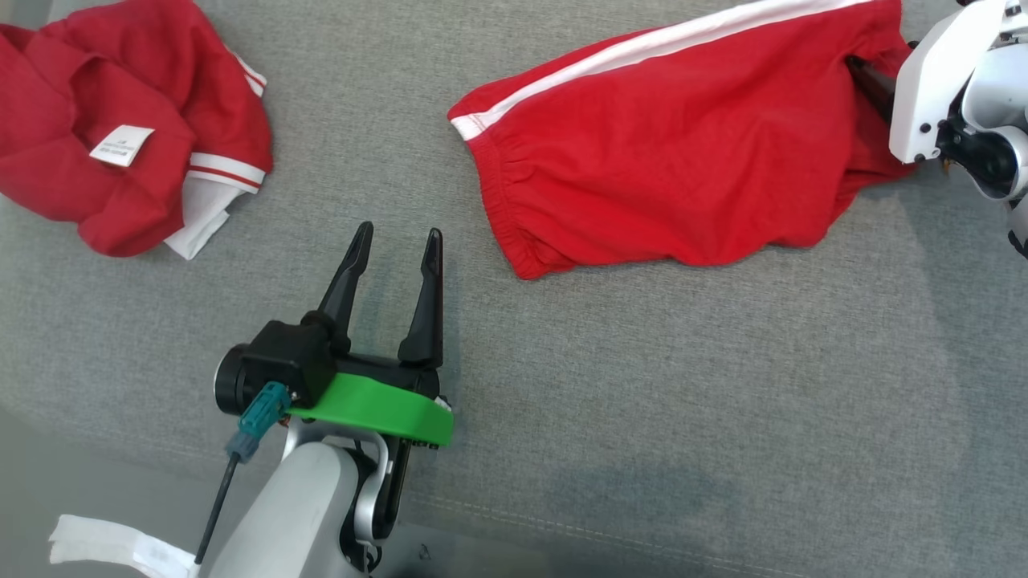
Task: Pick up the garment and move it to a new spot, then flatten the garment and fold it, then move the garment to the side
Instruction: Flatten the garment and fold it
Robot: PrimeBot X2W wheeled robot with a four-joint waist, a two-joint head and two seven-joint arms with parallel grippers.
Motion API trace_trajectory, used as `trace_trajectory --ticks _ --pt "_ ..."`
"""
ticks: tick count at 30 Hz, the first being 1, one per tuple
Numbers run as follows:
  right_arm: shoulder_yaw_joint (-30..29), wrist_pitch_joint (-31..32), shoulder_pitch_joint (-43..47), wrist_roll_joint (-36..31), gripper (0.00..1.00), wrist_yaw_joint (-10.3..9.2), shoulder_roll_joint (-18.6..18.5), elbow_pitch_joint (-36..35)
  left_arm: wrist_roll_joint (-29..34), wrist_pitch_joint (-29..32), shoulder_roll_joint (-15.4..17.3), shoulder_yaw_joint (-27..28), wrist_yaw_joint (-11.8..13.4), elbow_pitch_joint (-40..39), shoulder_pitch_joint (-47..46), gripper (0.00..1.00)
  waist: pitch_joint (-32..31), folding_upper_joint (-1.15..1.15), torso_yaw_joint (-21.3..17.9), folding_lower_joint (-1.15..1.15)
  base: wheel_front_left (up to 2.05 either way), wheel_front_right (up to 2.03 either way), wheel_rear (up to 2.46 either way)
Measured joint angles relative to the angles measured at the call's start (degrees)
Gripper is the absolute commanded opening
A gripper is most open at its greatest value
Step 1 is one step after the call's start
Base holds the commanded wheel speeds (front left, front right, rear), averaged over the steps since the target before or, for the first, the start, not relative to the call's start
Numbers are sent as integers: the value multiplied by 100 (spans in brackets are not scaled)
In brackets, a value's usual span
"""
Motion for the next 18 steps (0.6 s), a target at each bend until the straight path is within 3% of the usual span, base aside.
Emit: trace_trajectory --ticks 3,5,11,18 --pt "-53 224 -52 -100 100 -16 168 222 140 -1 -164 157 -145 70 130 100 -21 0 93 0 0 0 0" --pt "-90 310 -32 -115 0 -26 245 260 220 -2 -232 272 -221 127 205 100 -73 0 113 0 0 0 0" --pt "-264 441 281 53 0 -2 468 153 463 -2 -309 625 -427 226 522 100 -321 0 26 0 0 0 0" --pt "-611 503 957 492 0 0 475 -149 565 -2 -186 916 -657 322 1266 100 -792 0 -352 0 0 0 0"
